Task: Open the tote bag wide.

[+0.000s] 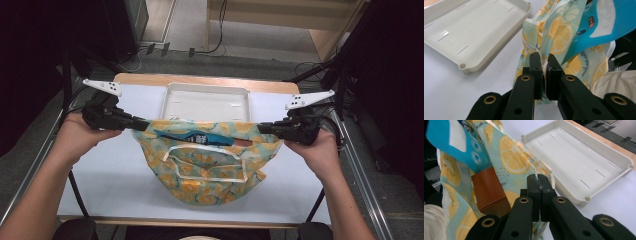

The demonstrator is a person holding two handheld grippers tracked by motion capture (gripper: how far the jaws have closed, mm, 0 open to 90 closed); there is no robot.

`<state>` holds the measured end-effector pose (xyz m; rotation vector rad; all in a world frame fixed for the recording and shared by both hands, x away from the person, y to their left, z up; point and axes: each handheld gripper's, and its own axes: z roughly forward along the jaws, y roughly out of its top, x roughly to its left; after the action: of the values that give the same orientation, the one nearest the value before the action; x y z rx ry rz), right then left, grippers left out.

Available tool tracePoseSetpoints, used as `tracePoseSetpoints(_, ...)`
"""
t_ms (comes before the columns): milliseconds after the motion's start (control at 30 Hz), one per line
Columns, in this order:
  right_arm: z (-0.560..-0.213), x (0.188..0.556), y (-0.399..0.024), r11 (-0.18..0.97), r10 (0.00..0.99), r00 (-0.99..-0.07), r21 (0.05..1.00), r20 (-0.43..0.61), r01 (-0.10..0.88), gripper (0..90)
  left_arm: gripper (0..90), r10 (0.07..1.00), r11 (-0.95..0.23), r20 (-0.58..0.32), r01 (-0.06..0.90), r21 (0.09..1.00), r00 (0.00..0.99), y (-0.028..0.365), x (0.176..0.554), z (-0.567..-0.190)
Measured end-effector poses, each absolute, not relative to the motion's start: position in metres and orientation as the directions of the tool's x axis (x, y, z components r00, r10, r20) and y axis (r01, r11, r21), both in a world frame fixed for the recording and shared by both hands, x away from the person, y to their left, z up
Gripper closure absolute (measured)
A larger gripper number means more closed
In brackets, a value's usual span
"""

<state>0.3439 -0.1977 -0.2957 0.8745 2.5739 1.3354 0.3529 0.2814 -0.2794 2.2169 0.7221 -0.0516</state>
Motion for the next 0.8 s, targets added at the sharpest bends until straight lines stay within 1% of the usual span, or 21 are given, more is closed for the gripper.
tracePoseSetpoints(167, -0.306, 0.349, -0.195, 0.452, 0.543, -0.824, 0.771, 0.160, 0.448, 90.0, 86.3, 0.482, -0.510, -0.286, 0.531, 0.677, 0.828, 0.283, 0.355, -0.291)
tracePoseSetpoints(433, -0.323, 0.354, -0.194, 0.438, 0.547, -0.815, 0.764, 0.192, 0.474, 90.0, 86.4, 0.485, -0.482, -0.334, 0.566, 0.669, 0.808, 0.286, 0.359, -0.316)
tracePoseSetpoints(800, -0.342, 0.348, -0.198, 0.409, 0.546, -0.808, 0.771, 0.222, 0.488, 90.0, 86.1, 0.474, -0.469, -0.370, 0.585, 0.661, 0.799, 0.286, 0.356, -0.338)
